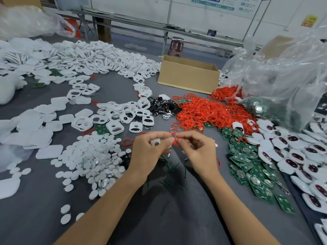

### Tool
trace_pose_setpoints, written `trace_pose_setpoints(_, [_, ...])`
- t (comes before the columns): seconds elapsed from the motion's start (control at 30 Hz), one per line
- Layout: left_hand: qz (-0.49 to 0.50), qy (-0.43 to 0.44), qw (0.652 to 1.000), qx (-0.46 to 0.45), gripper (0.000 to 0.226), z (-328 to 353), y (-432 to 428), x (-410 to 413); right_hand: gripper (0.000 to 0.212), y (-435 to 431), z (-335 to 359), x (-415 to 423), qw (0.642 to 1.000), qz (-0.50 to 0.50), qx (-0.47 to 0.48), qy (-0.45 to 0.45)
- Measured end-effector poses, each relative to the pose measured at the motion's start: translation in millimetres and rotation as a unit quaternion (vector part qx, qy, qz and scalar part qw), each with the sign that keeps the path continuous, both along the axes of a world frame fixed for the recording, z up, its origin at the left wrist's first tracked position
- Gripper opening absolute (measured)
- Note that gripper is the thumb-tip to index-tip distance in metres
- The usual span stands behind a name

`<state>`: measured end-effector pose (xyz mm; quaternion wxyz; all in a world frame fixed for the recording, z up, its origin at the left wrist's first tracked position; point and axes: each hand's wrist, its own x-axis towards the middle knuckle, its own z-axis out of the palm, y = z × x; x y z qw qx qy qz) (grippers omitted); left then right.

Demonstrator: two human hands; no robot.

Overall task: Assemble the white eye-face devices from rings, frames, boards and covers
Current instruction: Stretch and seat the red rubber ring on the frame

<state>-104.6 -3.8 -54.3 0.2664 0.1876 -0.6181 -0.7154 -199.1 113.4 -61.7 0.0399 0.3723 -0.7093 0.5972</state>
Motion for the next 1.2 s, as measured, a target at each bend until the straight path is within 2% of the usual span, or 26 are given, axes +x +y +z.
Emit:
trace_pose_setpoints(0.1, [-0.006,0.014,0.999,-0.034,0.005,-1.3,2.4,0.0,0.035,0.0,-0.2,0.2,0.999,-0.025,-0.008,0.028])
trace_pose_setpoints(0.23, [-0.013,0.03,0.997,-0.074,0.004,-3.2,4.2,-0.9,0.025,-0.9,-1.6,1.5,0.995,-0.062,-0.008,0.074])
trace_pose_setpoints(0.4, [0.01,0.023,0.991,-0.129,0.009,-7.7,2.4,-2.8,0.018,0.3,-0.6,1.7,0.989,-0.056,0.002,0.133])
trace_pose_setpoints(0.67, [0.071,0.01,0.969,-0.237,0.006,-5.0,0.9,-1.5,0.011,-0.7,-0.1,4.3,0.996,-0.023,0.006,0.087])
trace_pose_setpoints(0.87, [0.08,0.011,0.962,-0.261,0.009,-4.8,0.7,-1.4,0.013,-0.7,-0.7,2.4,0.998,-0.003,0.012,0.056])
trace_pose_setpoints(0.93, [0.072,0.006,0.968,-0.241,0.007,-6.4,1.3,-2.5,0.014,-0.8,-1.5,3.0,0.999,-0.003,0.006,0.049])
trace_pose_setpoints(1.0, [0.057,-0.009,0.985,-0.163,0.007,-6.9,2.1,-3.1,0.015,-1.5,-1.6,3.0,0.999,-0.012,-0.01,0.046])
trace_pose_setpoints(1.1, [0.056,-0.03,0.997,-0.032,0.023,-7.3,-0.1,-4.1,0.018,-2.0,-1.0,1.3,0.997,-0.012,-0.032,0.067])
trace_pose_setpoints(1.2, [0.032,-0.022,0.998,0.04,0.015,-4.9,-1.6,-4.4,0.023,-2.2,-1.4,1.7,0.997,-0.01,-0.022,0.069])
